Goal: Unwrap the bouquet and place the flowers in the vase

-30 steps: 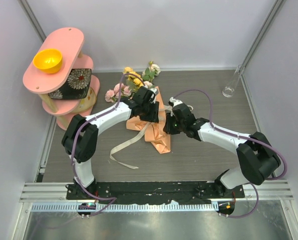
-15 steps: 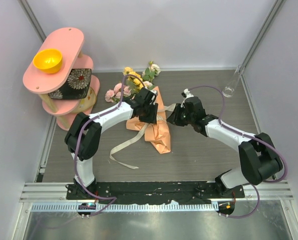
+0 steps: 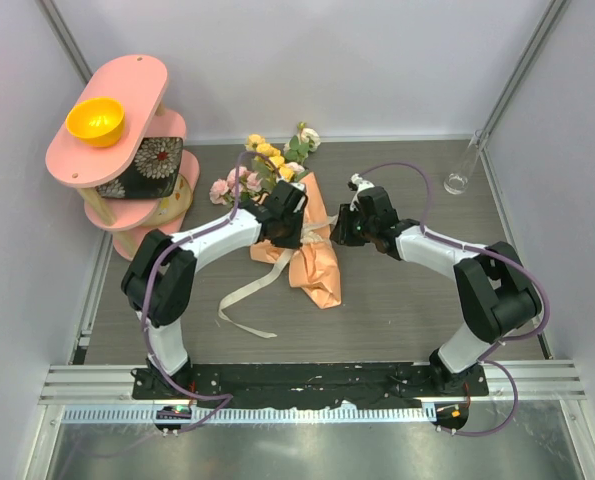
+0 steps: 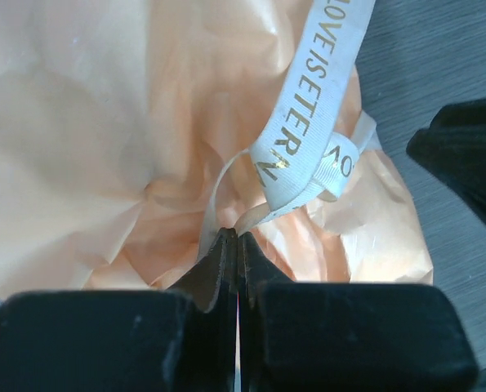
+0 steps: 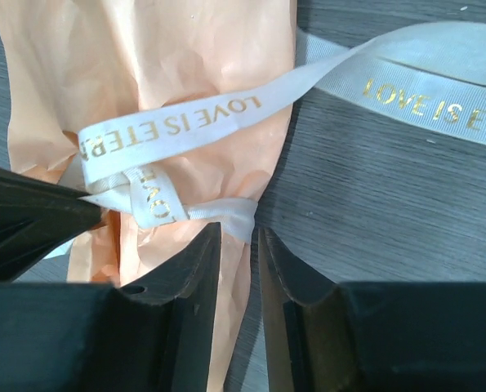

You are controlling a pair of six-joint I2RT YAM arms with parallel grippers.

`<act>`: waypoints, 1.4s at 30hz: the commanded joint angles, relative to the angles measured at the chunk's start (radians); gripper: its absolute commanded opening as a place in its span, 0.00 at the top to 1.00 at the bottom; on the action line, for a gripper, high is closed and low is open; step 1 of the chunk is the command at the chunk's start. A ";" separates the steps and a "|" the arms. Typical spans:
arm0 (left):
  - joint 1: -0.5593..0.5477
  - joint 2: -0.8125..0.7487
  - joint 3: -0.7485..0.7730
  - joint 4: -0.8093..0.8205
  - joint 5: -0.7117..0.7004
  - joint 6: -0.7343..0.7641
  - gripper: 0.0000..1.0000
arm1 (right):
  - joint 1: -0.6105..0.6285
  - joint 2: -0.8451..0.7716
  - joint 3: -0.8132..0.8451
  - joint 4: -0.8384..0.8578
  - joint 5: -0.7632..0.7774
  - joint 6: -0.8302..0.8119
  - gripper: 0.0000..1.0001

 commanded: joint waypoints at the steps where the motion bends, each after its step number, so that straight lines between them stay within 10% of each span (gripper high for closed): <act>1: -0.004 -0.142 -0.081 0.074 -0.034 -0.053 1.00 | 0.009 -0.013 0.027 0.056 -0.018 -0.036 0.68; 13: -0.004 -0.239 -0.166 0.137 0.034 -0.116 1.00 | 0.046 0.044 0.052 0.180 -0.185 0.067 0.55; 22: -0.004 -0.299 -0.187 0.121 -0.032 -0.144 1.00 | 0.061 0.059 0.073 0.120 -0.101 0.031 0.69; 26: -0.004 -0.322 -0.218 0.123 -0.058 -0.158 1.00 | 0.060 0.041 0.076 0.077 -0.003 0.019 0.92; 38: 0.002 -0.377 -0.347 0.133 -0.096 -0.172 1.00 | 0.060 -0.126 -0.031 0.066 0.079 0.165 0.99; 42: 0.002 -0.400 -0.351 0.150 -0.028 -0.167 0.62 | 0.063 -0.158 -0.043 0.103 -0.025 0.151 0.99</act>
